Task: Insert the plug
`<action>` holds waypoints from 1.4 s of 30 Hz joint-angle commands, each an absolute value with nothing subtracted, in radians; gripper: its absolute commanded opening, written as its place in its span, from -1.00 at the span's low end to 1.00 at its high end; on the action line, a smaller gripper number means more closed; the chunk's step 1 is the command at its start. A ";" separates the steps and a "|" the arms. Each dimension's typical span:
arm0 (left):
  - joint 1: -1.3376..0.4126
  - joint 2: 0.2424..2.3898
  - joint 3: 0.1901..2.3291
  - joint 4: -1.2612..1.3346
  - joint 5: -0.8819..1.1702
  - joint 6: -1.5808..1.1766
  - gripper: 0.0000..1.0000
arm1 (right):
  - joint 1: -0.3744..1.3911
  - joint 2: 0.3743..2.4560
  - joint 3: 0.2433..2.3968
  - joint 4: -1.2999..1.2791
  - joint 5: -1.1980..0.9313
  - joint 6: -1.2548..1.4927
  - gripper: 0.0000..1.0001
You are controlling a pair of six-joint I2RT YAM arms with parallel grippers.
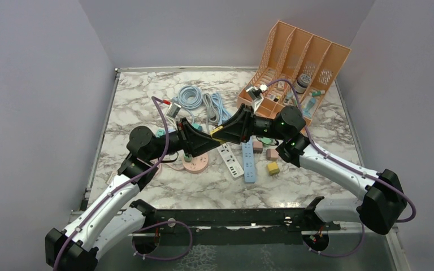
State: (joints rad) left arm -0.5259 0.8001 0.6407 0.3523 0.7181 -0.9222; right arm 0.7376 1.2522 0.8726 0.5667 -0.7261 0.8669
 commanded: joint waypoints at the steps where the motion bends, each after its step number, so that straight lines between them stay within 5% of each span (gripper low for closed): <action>1: -0.523 0.797 0.641 0.406 0.700 -0.916 -0.81 | 0.749 1.264 0.894 0.574 -0.805 0.878 -0.40; 3: -0.524 0.794 0.640 0.407 0.696 -0.900 -1.00 | 0.748 1.254 0.895 0.539 -0.788 0.872 -0.16; 7: -0.523 0.781 0.638 0.406 0.690 -0.870 -1.00 | 0.747 1.194 0.869 0.490 -0.738 0.837 0.15; 12: -0.524 0.771 0.637 0.407 0.695 -0.861 -1.00 | 0.747 1.118 0.831 0.408 -0.691 0.786 0.19; 17: -0.523 0.768 0.642 0.407 0.711 -0.862 -1.00 | 0.747 1.089 0.810 0.372 -0.661 0.760 -0.02; 24: -0.524 0.760 0.645 0.407 0.731 -0.864 -1.00 | 0.747 1.123 0.839 0.382 -0.682 0.731 -0.65; 28: -0.523 0.736 0.643 0.385 0.726 -0.840 -0.16 | 0.747 1.118 0.851 0.342 -0.687 0.657 -0.91; 31: -0.523 0.714 0.672 0.276 0.693 -0.760 0.19 | 0.747 1.103 0.862 0.275 -0.698 0.553 -0.98; 42: -0.523 0.775 0.810 -0.068 0.769 -0.543 0.30 | 0.747 1.150 0.947 0.121 -0.965 0.322 -0.98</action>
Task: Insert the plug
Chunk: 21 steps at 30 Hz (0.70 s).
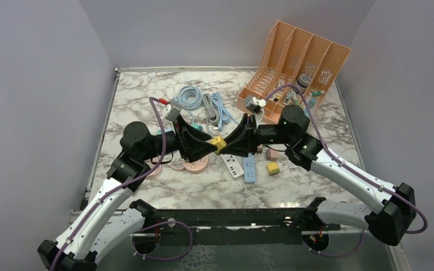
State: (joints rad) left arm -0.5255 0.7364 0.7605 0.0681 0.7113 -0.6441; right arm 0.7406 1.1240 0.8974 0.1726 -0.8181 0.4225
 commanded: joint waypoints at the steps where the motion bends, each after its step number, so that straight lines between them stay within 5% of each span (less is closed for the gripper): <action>1: -0.523 0.786 0.817 -0.077 0.784 -0.540 0.30 | 0.748 1.156 0.952 0.114 -0.983 0.310 -0.98; 7: -0.524 0.836 0.833 -0.094 0.870 -0.531 0.22 | 0.748 1.198 0.973 0.072 -1.010 0.275 -0.96; 16: -0.523 0.877 0.810 -0.098 0.936 -0.519 -0.82 | 0.748 1.239 0.978 0.057 -1.046 0.277 -0.93; 17: -0.523 0.877 0.806 -0.100 0.935 -0.514 -1.00 | 0.748 1.243 0.982 0.057 -1.051 0.281 -0.86; 21: -0.523 0.862 0.804 -0.142 0.851 -0.471 -1.00 | 0.747 1.221 0.962 0.060 -0.995 0.280 0.04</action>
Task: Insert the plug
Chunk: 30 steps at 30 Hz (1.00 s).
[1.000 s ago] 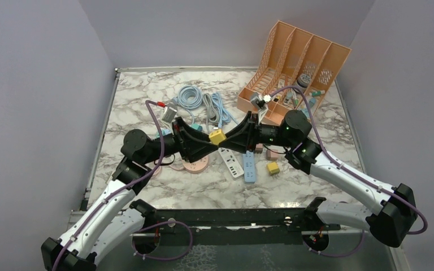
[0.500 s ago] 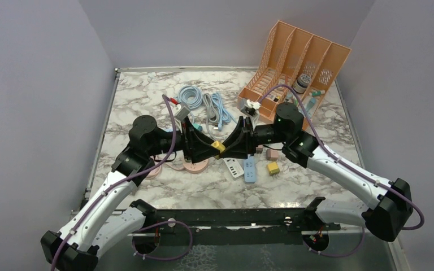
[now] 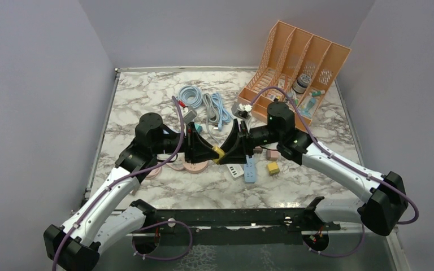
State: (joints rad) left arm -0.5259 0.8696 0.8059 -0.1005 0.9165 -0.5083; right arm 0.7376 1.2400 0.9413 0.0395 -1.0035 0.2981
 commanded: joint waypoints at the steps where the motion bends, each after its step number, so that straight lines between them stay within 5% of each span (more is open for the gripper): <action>1: -0.524 0.854 0.805 -0.160 0.805 -0.455 -1.00 | 0.747 1.206 0.945 0.060 -0.964 0.279 0.18; 6: -0.523 0.812 0.795 -0.249 0.501 -0.410 -1.00 | 0.747 1.096 0.854 -0.012 -0.624 0.259 0.45; 14: -0.523 0.836 0.727 -0.275 0.196 -0.430 -1.00 | 0.747 0.973 0.760 -0.173 -0.033 0.471 0.43; 30: -0.634 1.008 0.661 -0.265 -0.121 -0.600 -1.00 | 0.747 0.822 0.504 -0.148 0.106 0.847 0.32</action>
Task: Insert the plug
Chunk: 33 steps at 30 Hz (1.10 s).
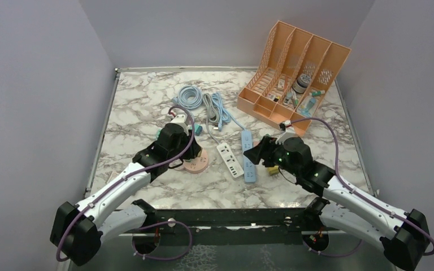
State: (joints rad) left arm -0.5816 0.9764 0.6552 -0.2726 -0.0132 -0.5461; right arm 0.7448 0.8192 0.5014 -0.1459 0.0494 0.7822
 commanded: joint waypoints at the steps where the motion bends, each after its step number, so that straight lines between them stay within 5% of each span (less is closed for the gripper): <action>1: -0.652 1.020 0.662 -0.265 -0.143 -0.610 -1.00 | 0.747 0.830 0.505 -0.151 0.108 0.851 0.32; 12: -0.819 1.147 0.679 -0.272 -0.392 -0.618 -1.00 | 0.747 0.855 0.492 -0.169 0.119 0.888 0.30; 33: -0.850 1.189 0.675 -0.240 -0.410 -0.599 -1.00 | 0.747 0.857 0.481 -0.176 0.128 0.907 0.29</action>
State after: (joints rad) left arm -0.8402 1.1744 0.6559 -0.2333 -0.4007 -0.6037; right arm 0.7452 0.8589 0.4911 -0.1661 0.0925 0.8909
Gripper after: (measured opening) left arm 0.319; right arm 0.648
